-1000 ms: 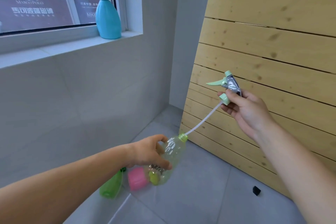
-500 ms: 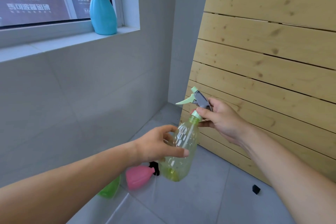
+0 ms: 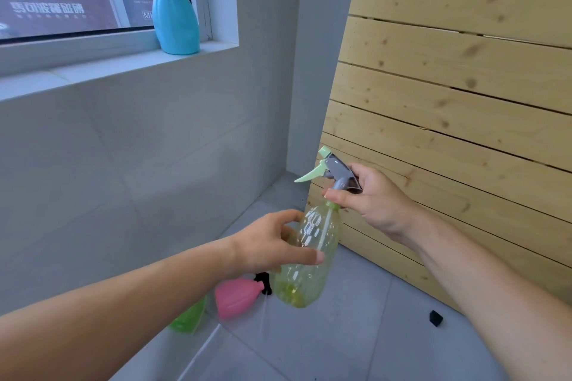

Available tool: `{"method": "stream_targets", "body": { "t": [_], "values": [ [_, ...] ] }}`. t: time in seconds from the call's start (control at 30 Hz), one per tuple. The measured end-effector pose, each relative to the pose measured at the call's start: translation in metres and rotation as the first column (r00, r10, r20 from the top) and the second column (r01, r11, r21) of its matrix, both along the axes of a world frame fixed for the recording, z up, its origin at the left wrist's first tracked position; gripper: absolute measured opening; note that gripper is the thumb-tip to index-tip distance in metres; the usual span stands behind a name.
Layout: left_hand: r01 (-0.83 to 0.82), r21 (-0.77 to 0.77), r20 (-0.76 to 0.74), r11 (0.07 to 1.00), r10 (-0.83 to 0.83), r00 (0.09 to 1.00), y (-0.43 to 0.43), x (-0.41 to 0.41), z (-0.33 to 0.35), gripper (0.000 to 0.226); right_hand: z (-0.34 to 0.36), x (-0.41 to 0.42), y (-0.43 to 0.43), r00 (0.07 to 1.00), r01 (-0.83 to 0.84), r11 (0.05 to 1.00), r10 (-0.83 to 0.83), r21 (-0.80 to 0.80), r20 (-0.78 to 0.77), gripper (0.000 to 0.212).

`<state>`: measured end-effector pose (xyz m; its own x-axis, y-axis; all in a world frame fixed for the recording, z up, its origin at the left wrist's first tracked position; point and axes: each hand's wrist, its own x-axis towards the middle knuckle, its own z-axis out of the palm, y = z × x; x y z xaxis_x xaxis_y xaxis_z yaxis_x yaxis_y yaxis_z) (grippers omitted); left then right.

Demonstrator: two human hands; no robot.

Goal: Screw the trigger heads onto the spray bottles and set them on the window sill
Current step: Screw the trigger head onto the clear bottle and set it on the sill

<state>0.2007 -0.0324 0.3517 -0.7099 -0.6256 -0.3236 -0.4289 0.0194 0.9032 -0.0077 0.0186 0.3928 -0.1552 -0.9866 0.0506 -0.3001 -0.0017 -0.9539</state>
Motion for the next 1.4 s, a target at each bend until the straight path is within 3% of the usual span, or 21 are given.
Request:
{"method": "stream_targets", "body": {
  "t": [0.13,0.27,0.3,0.47,0.6,0.77,0.8,0.93,1.07,1.1,1.23,1.4],
  "values": [
    [0.008,-0.008,0.025,1.000,-0.008,1.000,0.001,0.002,-0.001,0.061,-0.007,0.008,-0.003,0.989,0.064,0.998,-0.062,0.018,-0.133,0.036],
    [0.013,0.024,0.015,1.000,-0.014,1.000,-0.002,0.004,0.004,0.061,-0.004,0.001,-0.004,0.989,-0.059,0.997,0.051,0.049,0.138,0.033],
    [0.010,0.024,0.018,1.000,-0.010,1.000,-0.003,0.005,0.004,0.063,-0.004,-0.001,-0.004,0.987,-0.067,0.997,0.062,0.033,0.146,0.032],
    [-0.005,0.017,0.033,1.000,0.004,0.999,-0.001,0.003,0.001,0.076,-0.007,0.010,-0.008,0.990,0.079,0.997,-0.076,0.023,-0.118,0.033],
    [0.000,0.024,0.013,1.000,0.000,1.000,-0.002,0.004,0.003,0.065,-0.004,0.004,-0.004,0.982,-0.059,0.997,0.050,0.043,0.180,0.021],
    [-0.004,0.001,0.027,1.000,0.004,1.000,0.004,0.002,0.004,0.062,-0.005,0.012,-0.005,0.992,0.054,0.998,-0.052,0.011,-0.116,0.033],
    [-0.009,0.008,0.022,1.000,0.009,1.000,0.004,0.001,0.004,0.064,-0.004,0.013,-0.006,0.993,0.060,0.998,-0.058,0.018,-0.101,0.033],
    [-0.010,0.006,0.024,1.000,0.010,1.000,0.001,0.002,0.006,0.065,0.002,0.003,0.000,0.975,-0.094,0.994,0.082,0.051,0.208,0.025],
    [0.003,0.033,0.020,0.999,-0.004,1.000,0.006,-0.001,0.004,0.064,-0.002,0.008,-0.001,0.993,0.055,0.997,-0.050,0.045,-0.111,0.030],
    [-0.001,0.032,0.022,0.999,0.000,1.000,0.006,-0.001,0.004,0.066,-0.002,0.010,-0.001,0.991,0.074,0.996,-0.067,0.047,-0.119,0.032],
    [0.005,0.037,0.012,0.999,-0.006,1.000,0.006,0.000,0.007,0.055,0.002,0.002,0.003,0.985,-0.067,0.996,0.057,0.054,0.164,0.018],
    [-0.011,0.031,0.020,0.999,0.010,1.000,0.012,-0.004,0.005,0.065,-0.004,0.008,-0.001,0.992,0.070,0.997,-0.066,0.027,-0.108,0.029]
  ]
}}
